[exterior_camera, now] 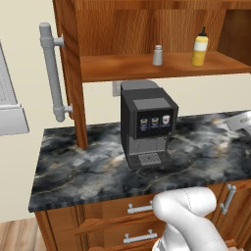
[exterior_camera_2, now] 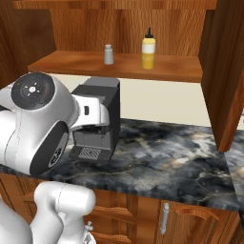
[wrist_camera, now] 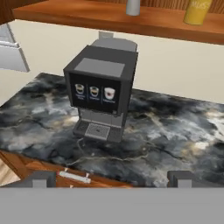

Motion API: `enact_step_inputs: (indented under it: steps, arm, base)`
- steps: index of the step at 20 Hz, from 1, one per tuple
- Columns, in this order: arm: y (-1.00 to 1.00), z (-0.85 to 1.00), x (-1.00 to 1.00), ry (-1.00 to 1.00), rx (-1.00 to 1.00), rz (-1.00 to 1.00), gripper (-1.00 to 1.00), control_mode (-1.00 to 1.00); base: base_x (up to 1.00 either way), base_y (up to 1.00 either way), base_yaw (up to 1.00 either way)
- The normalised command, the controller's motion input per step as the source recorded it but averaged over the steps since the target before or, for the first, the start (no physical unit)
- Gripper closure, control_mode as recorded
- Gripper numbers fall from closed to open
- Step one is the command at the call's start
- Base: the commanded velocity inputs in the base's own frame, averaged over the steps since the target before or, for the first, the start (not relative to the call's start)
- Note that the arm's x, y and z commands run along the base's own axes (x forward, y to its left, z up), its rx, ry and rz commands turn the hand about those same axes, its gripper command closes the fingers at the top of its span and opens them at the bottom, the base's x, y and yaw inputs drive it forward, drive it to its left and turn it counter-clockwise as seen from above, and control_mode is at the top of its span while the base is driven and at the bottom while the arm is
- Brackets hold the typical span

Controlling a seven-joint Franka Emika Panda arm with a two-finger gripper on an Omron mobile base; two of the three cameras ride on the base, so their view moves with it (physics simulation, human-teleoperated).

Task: Move the shaker and mustard from the cabinet to the dining counter.

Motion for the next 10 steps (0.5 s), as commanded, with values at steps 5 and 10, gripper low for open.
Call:
enact_step_inputs:
  steps: [5,10]
  arm:
    - [-0.05,0.21,0.08,-0.06,0.03,-0.16,-1.0,-1.0]
    - [-0.01,0.29,0.22,0.02,0.06,-0.18,-1.0,-1.0]
  base:
    - [0.0,0.0,0.0]
    - [0.0,0.0,0.0]
